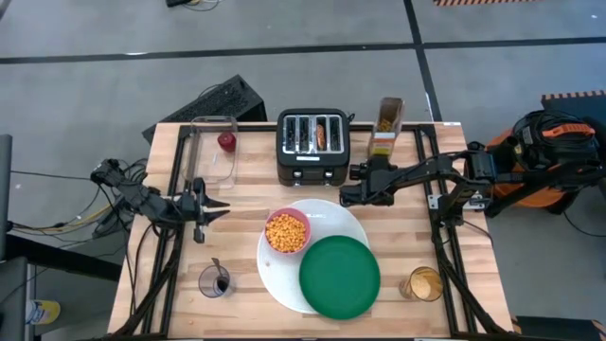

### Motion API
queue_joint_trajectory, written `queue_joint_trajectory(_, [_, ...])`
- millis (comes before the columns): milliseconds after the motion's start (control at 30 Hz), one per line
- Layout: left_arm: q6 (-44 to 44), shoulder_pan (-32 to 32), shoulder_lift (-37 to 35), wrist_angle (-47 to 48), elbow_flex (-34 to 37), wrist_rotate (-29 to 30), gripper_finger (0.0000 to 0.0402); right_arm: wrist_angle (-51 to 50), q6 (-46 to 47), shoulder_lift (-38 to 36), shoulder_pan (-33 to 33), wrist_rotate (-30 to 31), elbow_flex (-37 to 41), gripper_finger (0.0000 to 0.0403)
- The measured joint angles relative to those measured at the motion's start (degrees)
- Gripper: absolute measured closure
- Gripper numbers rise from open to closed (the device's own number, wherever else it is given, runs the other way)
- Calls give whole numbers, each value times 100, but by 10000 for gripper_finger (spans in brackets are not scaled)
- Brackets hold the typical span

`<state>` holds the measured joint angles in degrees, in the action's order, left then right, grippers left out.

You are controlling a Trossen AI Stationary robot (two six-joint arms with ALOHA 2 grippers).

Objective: Arrange a breakfast setting
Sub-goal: Pour the cereal into the pink bowl

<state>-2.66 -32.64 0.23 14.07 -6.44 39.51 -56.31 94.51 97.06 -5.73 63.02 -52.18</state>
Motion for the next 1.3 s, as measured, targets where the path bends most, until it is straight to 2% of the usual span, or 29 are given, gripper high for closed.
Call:
queue_joint_trajectory(300, [-4, 0, 0, 629, -13, 19, 333, -20, 11, 0, 10, 0, 0, 131])
queue_joint_trajectory(833, [-2, 0, 9, 634, -13, 15, 333, -55, 18, 0, 11, -46, -1, 131])
queue_joint_trajectory(1033, [-4, 2, 9, 634, -11, 13, 333, -300, 504, 0, -27, -177, -4, 131])
queue_joint_trajectory(1300, [-2, 2, 9, 636, -9, 11, 333, -448, 553, 0, 80, -234, -4, 131])
